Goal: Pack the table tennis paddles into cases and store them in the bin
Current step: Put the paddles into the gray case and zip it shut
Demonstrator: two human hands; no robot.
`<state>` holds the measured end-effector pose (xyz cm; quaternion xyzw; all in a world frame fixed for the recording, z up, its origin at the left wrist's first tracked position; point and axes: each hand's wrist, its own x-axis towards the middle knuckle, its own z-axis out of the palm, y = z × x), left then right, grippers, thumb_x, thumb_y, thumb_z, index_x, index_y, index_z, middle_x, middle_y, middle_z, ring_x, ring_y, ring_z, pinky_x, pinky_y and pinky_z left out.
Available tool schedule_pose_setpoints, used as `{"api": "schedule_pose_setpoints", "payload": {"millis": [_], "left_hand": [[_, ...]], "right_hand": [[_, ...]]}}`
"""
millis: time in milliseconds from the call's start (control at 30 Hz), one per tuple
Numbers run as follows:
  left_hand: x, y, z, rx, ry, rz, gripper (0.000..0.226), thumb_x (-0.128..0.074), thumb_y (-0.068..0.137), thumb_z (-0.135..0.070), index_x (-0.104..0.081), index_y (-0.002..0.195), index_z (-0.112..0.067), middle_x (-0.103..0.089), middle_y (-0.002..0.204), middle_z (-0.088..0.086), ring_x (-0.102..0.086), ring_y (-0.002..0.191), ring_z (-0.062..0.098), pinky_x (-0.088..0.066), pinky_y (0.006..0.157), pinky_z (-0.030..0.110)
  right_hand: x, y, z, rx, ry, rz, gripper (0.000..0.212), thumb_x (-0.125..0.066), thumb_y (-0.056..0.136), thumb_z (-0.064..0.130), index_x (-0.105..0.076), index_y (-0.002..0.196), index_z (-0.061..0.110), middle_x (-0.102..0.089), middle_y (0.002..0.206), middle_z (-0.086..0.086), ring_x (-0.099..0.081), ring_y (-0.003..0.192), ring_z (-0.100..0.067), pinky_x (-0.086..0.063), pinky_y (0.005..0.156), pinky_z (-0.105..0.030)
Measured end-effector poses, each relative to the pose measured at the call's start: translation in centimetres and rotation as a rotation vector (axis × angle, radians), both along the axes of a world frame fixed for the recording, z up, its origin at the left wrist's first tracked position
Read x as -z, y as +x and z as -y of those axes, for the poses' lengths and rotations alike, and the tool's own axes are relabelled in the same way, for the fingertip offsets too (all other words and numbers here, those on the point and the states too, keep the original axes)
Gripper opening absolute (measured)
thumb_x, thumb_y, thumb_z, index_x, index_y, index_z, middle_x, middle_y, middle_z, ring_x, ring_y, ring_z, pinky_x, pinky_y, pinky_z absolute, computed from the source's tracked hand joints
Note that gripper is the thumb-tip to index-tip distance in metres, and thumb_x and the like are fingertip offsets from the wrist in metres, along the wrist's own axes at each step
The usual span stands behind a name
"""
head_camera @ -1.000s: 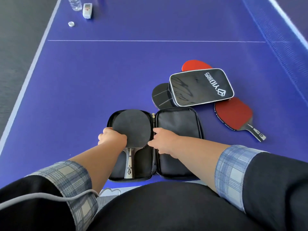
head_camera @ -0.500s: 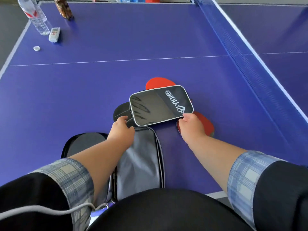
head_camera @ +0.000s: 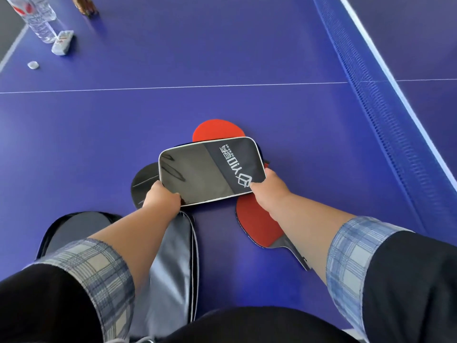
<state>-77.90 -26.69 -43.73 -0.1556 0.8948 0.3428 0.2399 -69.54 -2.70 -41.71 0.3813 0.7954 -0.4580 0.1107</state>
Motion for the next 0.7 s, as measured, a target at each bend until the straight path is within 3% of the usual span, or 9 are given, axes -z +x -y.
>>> {"api": "schedule_pose_setpoints", "payload": {"millis": [133,300,367,433,533,600,700], "left_hand": [[-1.0,0.5,-0.6,-0.017,0.044,-0.075,0.022,-0.05,0.076,-0.015,-0.06,0.095,-0.022,-0.068,0.084,0.003,-0.059,0.062,0.023,-0.042,0.052,0.026],[-3.4,1.5,-4.1,-0.007,0.178,-0.127,0.023,-0.048,0.073,-0.016,-0.061,0.089,-0.026,-0.069,0.08,0.002,-0.058,0.047,0.018,-0.041,0.039,0.023],[-4.1,2.3,-6.4,0.035,0.228,-0.142,0.022,-0.049,0.075,-0.015,-0.06,0.09,-0.026,-0.069,0.082,0.002,-0.061,0.043,0.017,-0.043,0.035,0.022],[-4.5,3.4,-9.1,0.118,0.24,-0.164,0.02,-0.052,0.077,-0.016,-0.059,0.091,-0.029,-0.068,0.084,-0.002,-0.066,0.054,0.023,-0.05,0.041,0.028],[-4.4,5.0,-13.6,0.261,0.249,-0.189,0.021,-0.055,0.081,-0.013,-0.054,0.089,-0.033,-0.065,0.085,-0.007,-0.063,0.05,0.006,-0.041,0.033,0.017],[-4.0,6.1,-16.7,0.381,0.257,-0.162,0.02,-0.051,0.081,-0.012,-0.054,0.088,-0.03,-0.065,0.085,-0.006,-0.059,0.046,0.008,-0.036,0.03,0.012],[-3.1,7.5,-21.0,0.539,0.235,-0.083,0.019,-0.047,0.08,-0.016,-0.057,0.095,-0.022,-0.066,0.087,0.004,-0.06,0.055,0.023,-0.041,0.039,0.023]], "right_hand": [[0.5,0.3,-0.8,0.111,-0.029,-0.087,0.046,-0.053,0.088,0.012,-0.054,0.132,0.023,-0.063,0.122,-0.003,-0.064,0.094,-0.024,-0.052,0.074,-0.035],[0.3,1.0,-3.1,0.335,-0.08,-0.231,0.043,-0.051,0.084,0.009,-0.058,0.124,0.024,-0.065,0.116,-0.004,-0.057,0.07,-0.013,-0.04,0.051,-0.023],[-0.1,1.9,-4.9,0.448,-0.077,-0.267,0.044,-0.052,0.083,0.009,-0.059,0.122,0.025,-0.06,0.12,-0.002,-0.061,0.07,-0.014,-0.043,0.053,-0.025],[-0.6,3.5,-7.0,0.544,-0.065,-0.291,0.038,-0.054,0.081,0.009,-0.06,0.113,0.03,-0.059,0.115,0.003,-0.064,0.074,-0.018,-0.046,0.057,-0.028],[-0.9,6.9,-10.7,0.664,-0.047,-0.275,0.028,-0.051,0.077,0.014,-0.056,0.093,0.037,-0.065,0.09,0.011,-0.061,0.071,-0.019,-0.046,0.058,-0.029],[-0.7,9.7,-12.9,0.752,-0.048,-0.241,0.032,-0.05,0.076,0.017,-0.057,0.103,0.033,-0.066,0.087,0.009,-0.057,0.066,-0.019,-0.044,0.057,-0.028],[0.1,14.1,-15.5,0.849,-0.008,-0.211,0.034,-0.051,0.079,0.016,-0.058,0.111,0.024,-0.067,0.092,0.002,-0.055,0.065,-0.021,-0.044,0.058,-0.03]]}}
